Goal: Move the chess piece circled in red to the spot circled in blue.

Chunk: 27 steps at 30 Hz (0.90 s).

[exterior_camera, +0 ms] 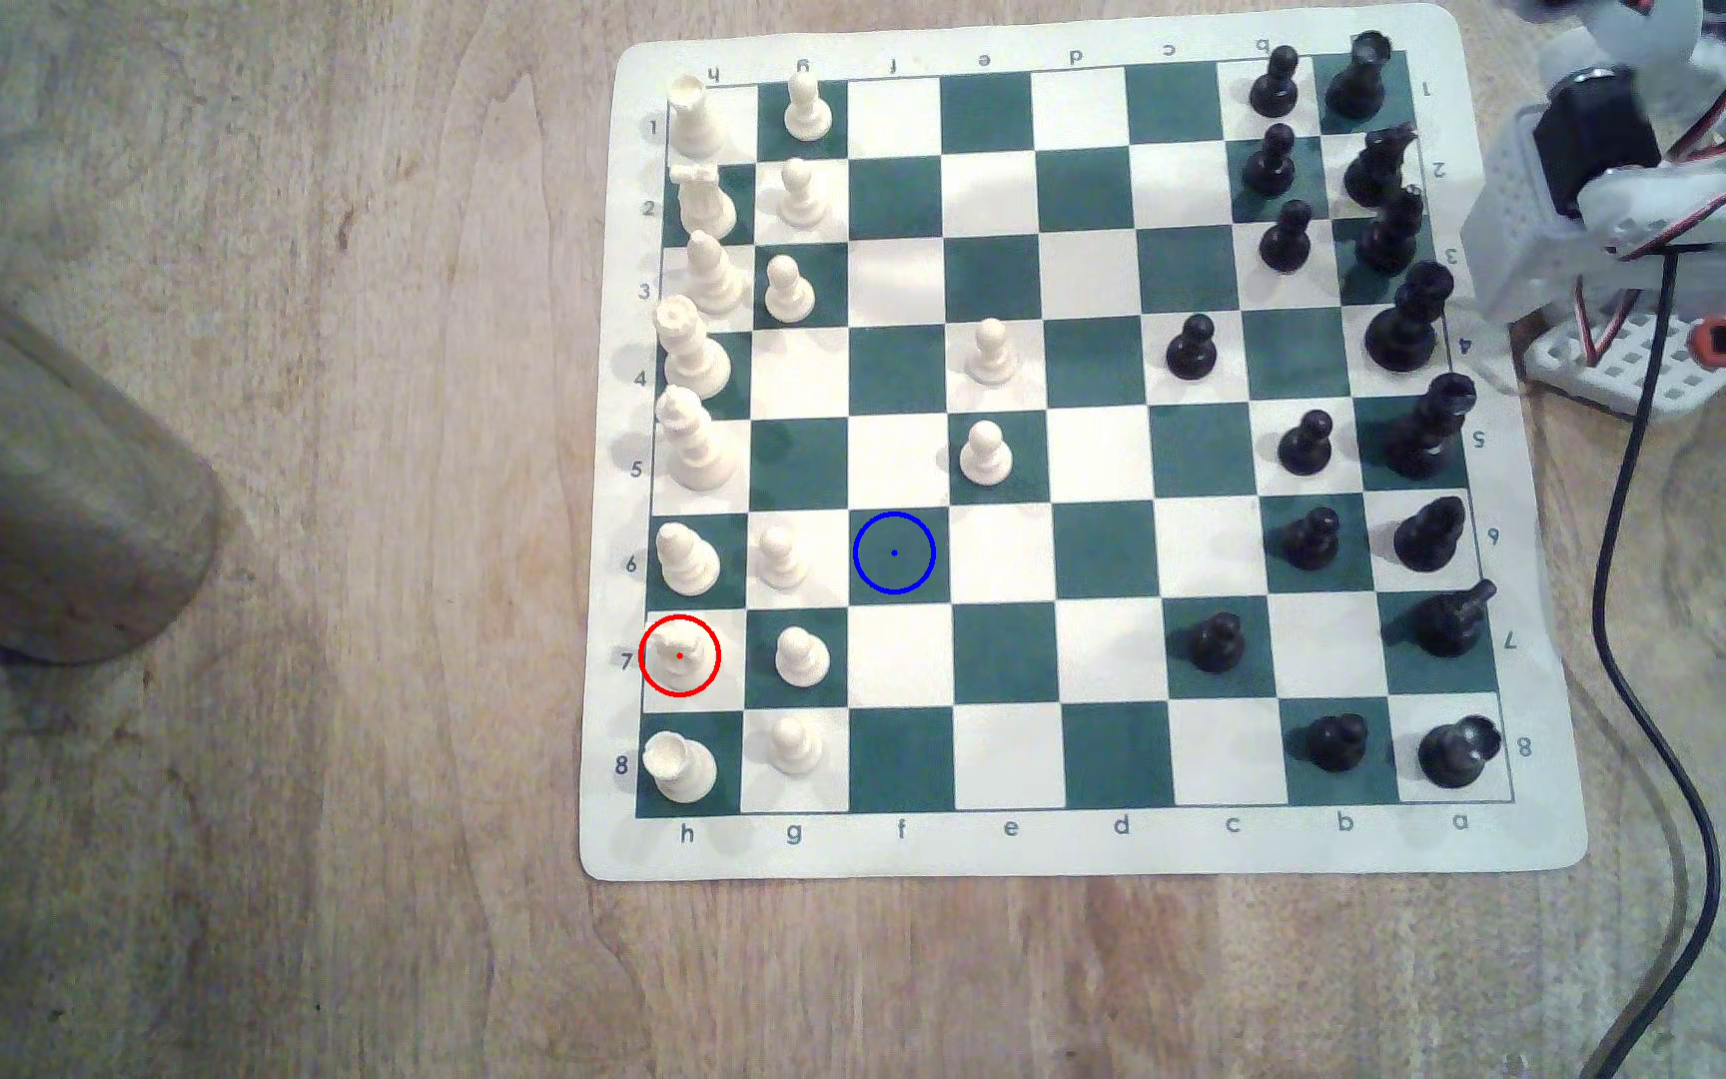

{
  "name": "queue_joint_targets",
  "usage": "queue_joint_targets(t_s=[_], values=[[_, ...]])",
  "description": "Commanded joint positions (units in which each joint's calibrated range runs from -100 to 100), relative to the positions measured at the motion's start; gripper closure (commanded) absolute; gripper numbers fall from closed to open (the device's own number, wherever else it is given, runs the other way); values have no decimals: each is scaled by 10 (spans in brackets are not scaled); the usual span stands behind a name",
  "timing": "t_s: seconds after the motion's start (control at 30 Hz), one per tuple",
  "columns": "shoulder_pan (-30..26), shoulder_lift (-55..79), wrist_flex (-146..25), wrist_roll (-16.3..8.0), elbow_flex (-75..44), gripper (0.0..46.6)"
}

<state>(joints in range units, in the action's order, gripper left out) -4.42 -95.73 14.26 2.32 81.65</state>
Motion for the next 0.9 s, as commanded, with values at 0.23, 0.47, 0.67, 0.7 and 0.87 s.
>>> queue_joint_targets(t_s=[0.23, 0.47, 0.67, 0.7, 0.87], values=[[19, 19, -460, -1, -186, 464], [-17, 118, -507, -11, -217, 464], [-65, 243, -505, -24, -254, 444], [-70, 266, -514, -29, -265, 447], [-124, 416, -527, -110, -375, 456]])
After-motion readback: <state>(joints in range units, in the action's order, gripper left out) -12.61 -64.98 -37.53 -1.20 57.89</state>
